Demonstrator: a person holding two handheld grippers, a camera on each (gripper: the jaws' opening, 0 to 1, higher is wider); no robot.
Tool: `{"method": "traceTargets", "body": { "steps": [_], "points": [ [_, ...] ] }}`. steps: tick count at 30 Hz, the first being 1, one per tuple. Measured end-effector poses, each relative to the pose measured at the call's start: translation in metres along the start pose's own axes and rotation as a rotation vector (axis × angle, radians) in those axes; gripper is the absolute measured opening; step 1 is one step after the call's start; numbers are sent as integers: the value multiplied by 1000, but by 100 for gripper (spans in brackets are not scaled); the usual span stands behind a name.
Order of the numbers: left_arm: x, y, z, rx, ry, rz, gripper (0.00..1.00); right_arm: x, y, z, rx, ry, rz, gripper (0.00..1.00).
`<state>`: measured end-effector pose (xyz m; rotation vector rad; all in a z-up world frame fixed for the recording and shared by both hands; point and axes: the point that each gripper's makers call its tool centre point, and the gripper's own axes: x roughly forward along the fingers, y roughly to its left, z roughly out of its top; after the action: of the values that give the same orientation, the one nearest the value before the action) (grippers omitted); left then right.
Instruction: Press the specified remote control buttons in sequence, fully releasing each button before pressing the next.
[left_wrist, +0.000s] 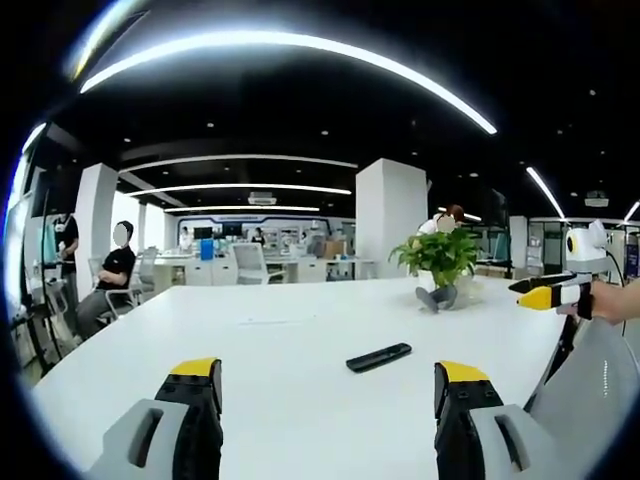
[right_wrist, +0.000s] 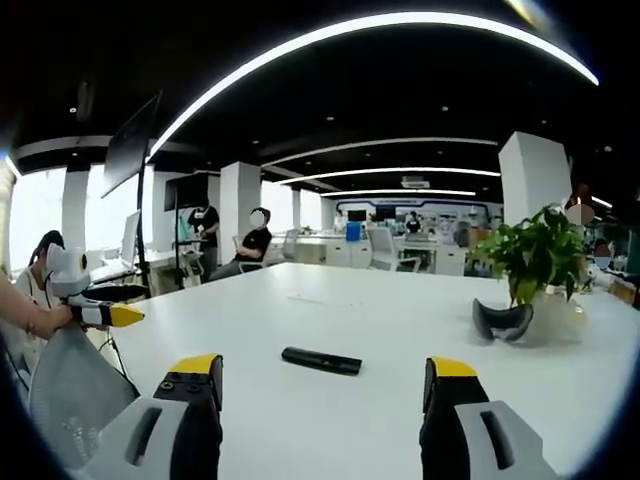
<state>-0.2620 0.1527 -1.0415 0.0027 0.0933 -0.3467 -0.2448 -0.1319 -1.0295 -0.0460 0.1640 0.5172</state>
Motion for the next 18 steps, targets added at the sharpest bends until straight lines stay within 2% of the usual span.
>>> {"method": "traceTargets", "body": {
  "steps": [18],
  "points": [
    [0,1,1,-2,-6,4,91,1,-1,-5,-48,27,13,78]
  ]
}}
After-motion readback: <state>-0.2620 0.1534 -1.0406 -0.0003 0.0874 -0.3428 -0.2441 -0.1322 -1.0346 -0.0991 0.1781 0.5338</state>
